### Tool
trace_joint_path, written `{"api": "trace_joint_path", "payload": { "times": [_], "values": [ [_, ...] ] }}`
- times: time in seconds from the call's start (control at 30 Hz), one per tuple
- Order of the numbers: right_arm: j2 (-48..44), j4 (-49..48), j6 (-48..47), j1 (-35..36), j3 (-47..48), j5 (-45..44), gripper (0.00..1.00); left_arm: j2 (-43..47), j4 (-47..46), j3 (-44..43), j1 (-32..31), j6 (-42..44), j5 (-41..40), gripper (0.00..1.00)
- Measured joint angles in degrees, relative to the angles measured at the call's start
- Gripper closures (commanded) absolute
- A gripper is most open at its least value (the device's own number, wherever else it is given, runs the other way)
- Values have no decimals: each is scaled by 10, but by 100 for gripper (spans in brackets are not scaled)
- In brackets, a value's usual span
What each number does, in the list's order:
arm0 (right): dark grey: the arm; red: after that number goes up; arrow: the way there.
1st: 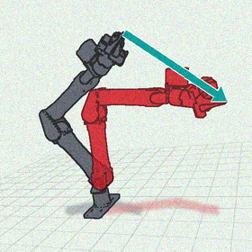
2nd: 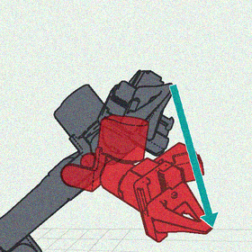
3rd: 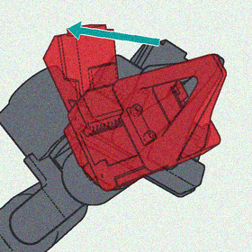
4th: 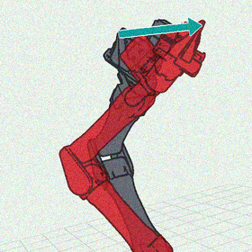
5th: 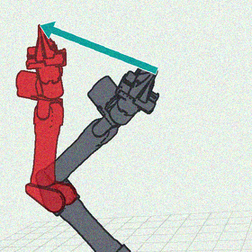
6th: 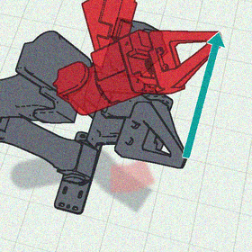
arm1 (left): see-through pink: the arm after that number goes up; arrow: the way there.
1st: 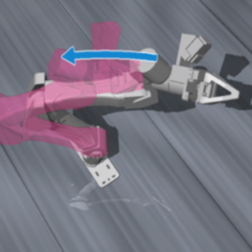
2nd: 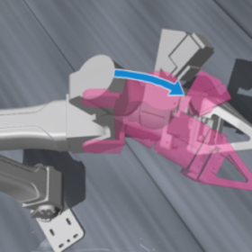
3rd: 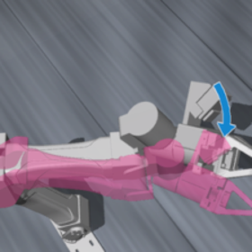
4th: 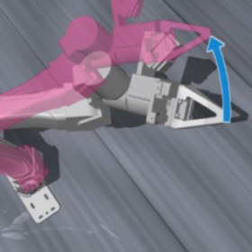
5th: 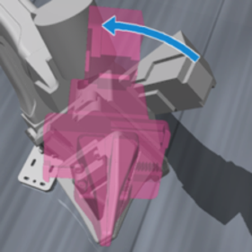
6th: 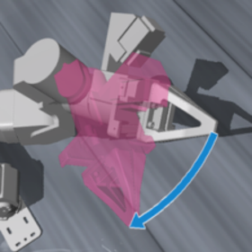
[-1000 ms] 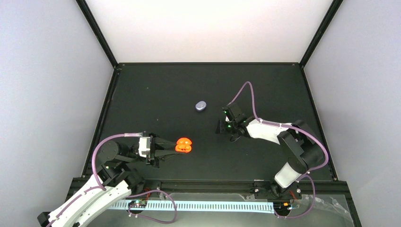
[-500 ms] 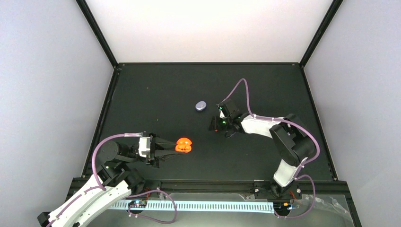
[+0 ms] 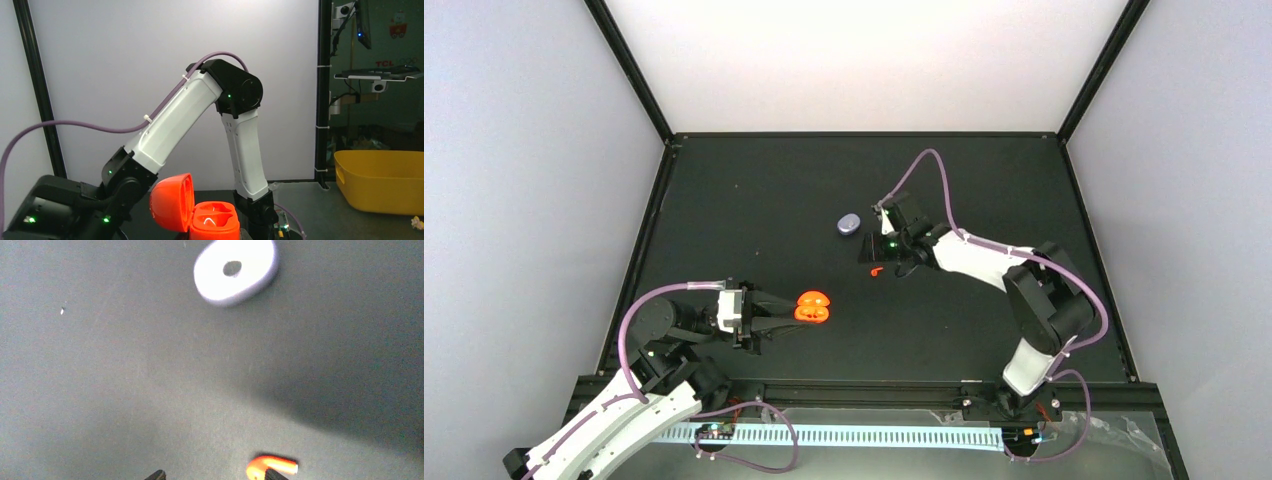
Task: Insert the wireless bluetooth earbuds into the charging case
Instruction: Pick up the earbud from the center of the board.
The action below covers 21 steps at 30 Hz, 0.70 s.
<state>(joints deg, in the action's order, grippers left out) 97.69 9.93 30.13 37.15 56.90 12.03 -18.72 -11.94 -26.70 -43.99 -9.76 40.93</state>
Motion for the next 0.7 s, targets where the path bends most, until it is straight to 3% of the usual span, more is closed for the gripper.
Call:
{"api": "trace_joint_path", "payload": {
  "times": [0.2, 0.43, 0.7],
  "values": [
    [30, 26, -29, -2, 78, -30, 65, 0, 0, 0, 0, 0, 0, 98],
    [92, 37, -28, -12, 102, -38, 59, 0, 0, 0, 0, 0, 0, 99],
    [99, 35, -21, -21, 78, -26, 54, 0, 1, 0, 0, 0, 0, 98]
  ]
}}
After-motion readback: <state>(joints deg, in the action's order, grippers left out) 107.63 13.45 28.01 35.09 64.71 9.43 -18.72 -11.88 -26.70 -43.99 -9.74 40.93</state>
